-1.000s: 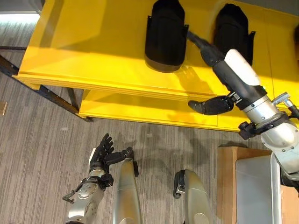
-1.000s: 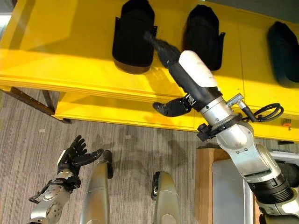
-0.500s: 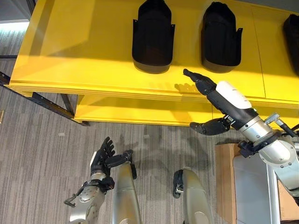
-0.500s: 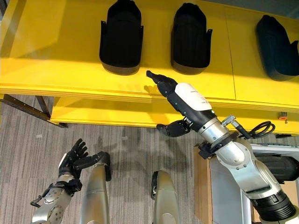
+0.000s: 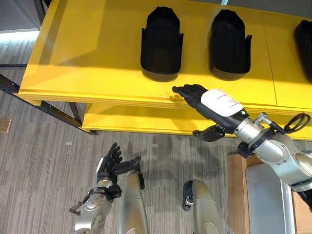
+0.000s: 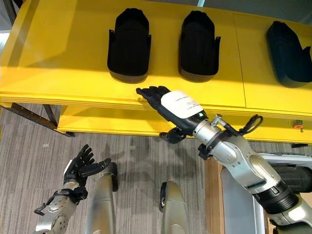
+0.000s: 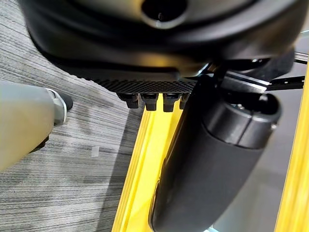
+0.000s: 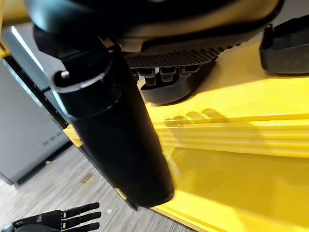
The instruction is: Move parts from the plastic box to the shelf.
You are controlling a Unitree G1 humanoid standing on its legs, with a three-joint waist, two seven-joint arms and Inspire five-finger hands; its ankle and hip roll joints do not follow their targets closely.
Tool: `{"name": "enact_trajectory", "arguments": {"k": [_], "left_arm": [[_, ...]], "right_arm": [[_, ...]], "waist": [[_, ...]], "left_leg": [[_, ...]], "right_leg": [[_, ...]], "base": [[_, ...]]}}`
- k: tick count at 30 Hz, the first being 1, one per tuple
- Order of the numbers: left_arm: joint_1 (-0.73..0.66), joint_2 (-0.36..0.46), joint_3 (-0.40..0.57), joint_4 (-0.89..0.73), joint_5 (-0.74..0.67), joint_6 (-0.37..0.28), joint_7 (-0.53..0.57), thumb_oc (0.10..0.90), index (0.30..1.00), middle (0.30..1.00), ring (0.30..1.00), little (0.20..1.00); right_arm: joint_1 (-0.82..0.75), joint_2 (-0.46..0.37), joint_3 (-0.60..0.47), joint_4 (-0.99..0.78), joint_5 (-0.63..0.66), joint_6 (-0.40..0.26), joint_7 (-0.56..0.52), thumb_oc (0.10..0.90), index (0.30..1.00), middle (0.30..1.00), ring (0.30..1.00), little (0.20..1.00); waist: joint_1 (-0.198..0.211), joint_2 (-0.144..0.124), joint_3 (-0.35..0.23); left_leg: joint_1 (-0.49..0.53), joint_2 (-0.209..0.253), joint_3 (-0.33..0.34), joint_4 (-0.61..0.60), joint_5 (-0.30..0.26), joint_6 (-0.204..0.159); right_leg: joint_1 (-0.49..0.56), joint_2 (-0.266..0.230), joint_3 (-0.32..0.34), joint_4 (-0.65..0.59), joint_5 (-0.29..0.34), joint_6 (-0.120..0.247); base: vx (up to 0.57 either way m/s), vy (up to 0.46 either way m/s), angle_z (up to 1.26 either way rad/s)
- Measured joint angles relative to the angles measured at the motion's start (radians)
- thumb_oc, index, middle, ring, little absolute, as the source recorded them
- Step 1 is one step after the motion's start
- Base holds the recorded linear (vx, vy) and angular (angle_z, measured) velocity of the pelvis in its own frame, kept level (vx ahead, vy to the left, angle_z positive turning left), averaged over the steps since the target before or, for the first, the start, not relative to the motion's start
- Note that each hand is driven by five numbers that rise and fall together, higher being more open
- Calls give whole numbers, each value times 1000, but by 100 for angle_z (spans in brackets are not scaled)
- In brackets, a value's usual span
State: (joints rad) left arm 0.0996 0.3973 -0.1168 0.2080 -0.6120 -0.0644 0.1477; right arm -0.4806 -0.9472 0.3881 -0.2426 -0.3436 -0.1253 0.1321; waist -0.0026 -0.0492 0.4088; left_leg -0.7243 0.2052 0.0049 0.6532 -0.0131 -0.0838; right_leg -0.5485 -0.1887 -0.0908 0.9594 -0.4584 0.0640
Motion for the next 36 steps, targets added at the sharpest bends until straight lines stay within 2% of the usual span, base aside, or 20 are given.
{"name": "enact_trajectory", "arguments": {"k": [5,10,16,29,36], "left_arm": [[-5,0,-5,-4,0,-1,0,900,1000,1000,1000,1000],[-6,1,-8,-3,-1,-1,0,900,1000,1000,1000,1000],[-5,2,-7,-3,-1,-1,0,900,1000,1000,1000,1000],[1,3,-8,-3,-1,-1,1,900,1000,1000,1000,1000],[1,4,-7,-2,-1,-1,2,900,1000,1000,1000,1000]], "right_arm": [[-76,22,46,57,-53,3,0,900,1000,1000,1000,1000],[-155,60,101,123,-88,14,-2,900,1000,1000,1000,1000],[-161,100,112,203,-109,28,-12,900,1000,1000,1000,1000],[-161,198,112,276,-126,68,-44,900,1000,1000,1000,1000],[-177,223,113,303,-126,80,-44,900,1000,1000,1000,1000]], "waist": [[15,-1,-3],[13,-2,-4],[32,-2,-3],[36,-2,-1],[38,-2,0]], "left_leg": [[-1,-5,-4,-8,8,1],[-1,-9,-7,-9,11,1],[-2,-15,-9,-12,15,2],[-10,-17,-11,-9,18,3],[-24,-17,-12,-5,19,-1]], "right_leg": [[1,-3,-7,0,1,-1],[2,-6,-9,1,1,-1],[3,-13,-13,2,1,0],[-4,-14,-17,10,1,0],[-22,-14,-17,21,-2,-4]], "base": [[-4,6,3],[1,1,1],[2,3,3],[0,0,0],[0,0,0]]}}
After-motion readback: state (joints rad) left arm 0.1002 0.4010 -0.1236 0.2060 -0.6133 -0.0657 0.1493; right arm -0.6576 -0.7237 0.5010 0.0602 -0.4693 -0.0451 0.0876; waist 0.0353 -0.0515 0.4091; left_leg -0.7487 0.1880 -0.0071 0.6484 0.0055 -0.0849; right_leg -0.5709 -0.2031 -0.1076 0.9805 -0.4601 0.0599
